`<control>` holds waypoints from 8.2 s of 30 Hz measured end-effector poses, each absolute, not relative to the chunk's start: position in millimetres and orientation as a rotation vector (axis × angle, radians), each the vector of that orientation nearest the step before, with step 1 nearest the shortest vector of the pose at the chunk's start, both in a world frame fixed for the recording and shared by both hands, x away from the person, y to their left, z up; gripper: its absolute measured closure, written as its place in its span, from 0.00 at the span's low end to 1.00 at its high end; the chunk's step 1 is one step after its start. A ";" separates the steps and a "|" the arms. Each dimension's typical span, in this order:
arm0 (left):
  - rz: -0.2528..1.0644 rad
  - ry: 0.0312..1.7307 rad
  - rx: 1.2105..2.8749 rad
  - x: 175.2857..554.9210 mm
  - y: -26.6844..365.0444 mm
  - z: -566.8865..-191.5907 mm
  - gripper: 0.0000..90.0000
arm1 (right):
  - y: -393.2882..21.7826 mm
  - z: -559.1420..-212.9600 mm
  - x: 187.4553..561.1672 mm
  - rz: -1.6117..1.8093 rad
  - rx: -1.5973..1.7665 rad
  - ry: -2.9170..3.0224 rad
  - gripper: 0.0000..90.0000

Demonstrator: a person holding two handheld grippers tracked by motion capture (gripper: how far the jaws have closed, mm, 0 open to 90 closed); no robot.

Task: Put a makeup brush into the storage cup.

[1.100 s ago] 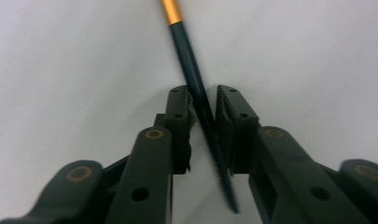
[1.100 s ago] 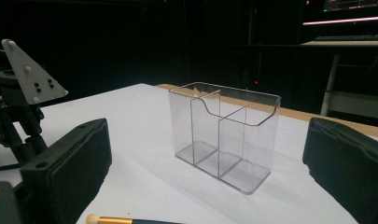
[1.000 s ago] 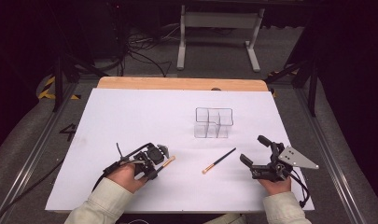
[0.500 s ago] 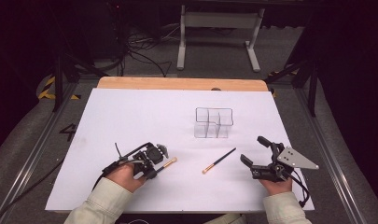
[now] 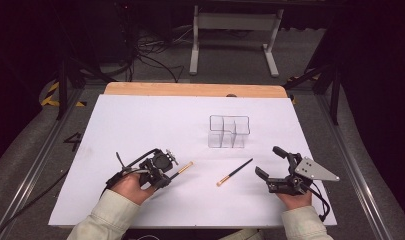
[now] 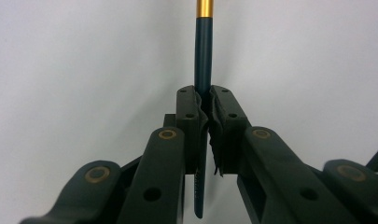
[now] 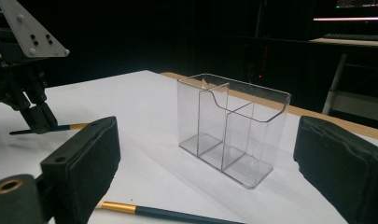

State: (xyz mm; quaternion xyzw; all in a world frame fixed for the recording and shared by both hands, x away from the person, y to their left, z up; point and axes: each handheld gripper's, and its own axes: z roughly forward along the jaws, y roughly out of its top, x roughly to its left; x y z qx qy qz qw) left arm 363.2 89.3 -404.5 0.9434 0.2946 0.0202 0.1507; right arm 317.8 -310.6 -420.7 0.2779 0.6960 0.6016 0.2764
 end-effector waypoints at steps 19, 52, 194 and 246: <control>0.175 0.600 2.406 356.8 103.4 -388.9 0.92 | -297.3 -408.5 313.6 1.619 0.666 1.948 0.18; 0.040 0.236 1.849 361.9 120.8 -406.6 0.92 | -273.1 -389.3 313.7 1.748 0.605 2.056 0.23; -0.007 0.363 1.866 370.0 115.0 -413.6 0.04 | -225.9 -261.4 411.3 1.541 0.691 2.222 0.94; 0.023 0.401 1.877 372.4 117.1 -415.7 0.00 | -230.7 -293.1 474.9 1.311 0.951 2.287 0.94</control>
